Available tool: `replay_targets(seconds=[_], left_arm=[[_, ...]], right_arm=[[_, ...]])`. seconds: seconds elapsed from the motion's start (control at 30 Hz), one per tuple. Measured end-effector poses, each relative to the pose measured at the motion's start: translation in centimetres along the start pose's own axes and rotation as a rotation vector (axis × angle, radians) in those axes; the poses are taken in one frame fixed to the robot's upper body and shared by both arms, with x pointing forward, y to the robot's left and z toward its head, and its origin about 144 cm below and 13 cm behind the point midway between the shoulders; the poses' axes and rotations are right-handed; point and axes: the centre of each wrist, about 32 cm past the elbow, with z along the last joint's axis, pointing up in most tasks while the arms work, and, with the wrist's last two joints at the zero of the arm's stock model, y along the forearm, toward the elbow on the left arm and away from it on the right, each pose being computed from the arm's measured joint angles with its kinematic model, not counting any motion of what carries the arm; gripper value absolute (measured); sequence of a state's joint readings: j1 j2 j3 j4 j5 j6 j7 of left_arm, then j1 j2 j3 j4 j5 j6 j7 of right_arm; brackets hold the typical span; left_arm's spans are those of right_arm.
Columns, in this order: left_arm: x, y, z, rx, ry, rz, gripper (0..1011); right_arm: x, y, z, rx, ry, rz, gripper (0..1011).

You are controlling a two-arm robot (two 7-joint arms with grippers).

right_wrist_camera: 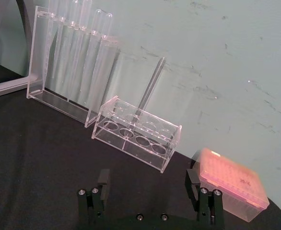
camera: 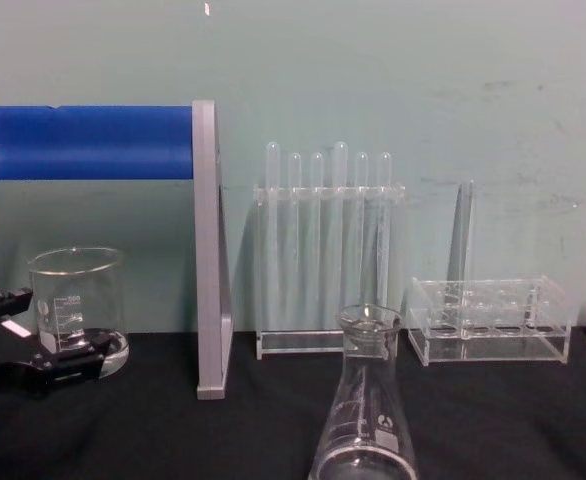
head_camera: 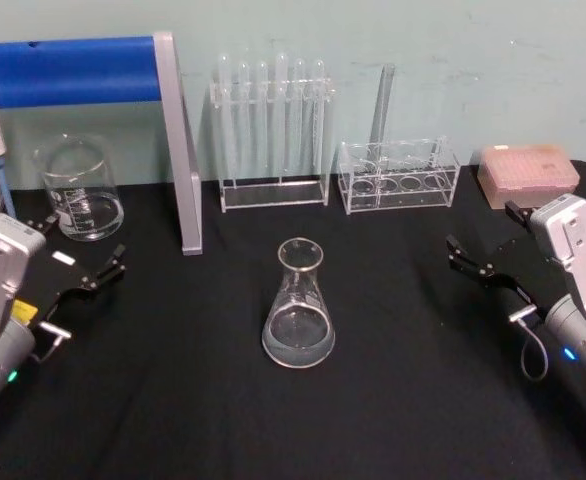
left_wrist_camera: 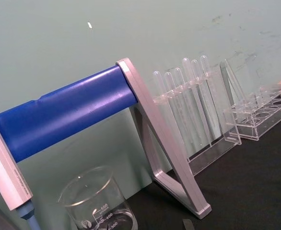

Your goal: Grasp the erlenmeyer flask with one hand, shake it three times, then place it back.

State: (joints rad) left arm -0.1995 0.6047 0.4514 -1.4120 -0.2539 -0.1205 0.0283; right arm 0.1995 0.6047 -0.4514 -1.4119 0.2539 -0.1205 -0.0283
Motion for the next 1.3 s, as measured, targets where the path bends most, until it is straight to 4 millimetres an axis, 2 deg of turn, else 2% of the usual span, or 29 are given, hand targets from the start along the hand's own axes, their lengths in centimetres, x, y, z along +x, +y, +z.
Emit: replay_targets(seconds=[0.97, 1.3], left_arm=[[0.00, 0.00, 0.00, 0.000, 0.000, 0.000, 1001], [0.00, 0.00, 0.00, 0.000, 0.000, 0.000, 1001]], right_arm=[[0.04, -0.01, 0.01, 0.000, 0.000, 0.000, 1002], [0.40, -0.98, 0.54, 0.004, 0.026, 0.032, 1003]])
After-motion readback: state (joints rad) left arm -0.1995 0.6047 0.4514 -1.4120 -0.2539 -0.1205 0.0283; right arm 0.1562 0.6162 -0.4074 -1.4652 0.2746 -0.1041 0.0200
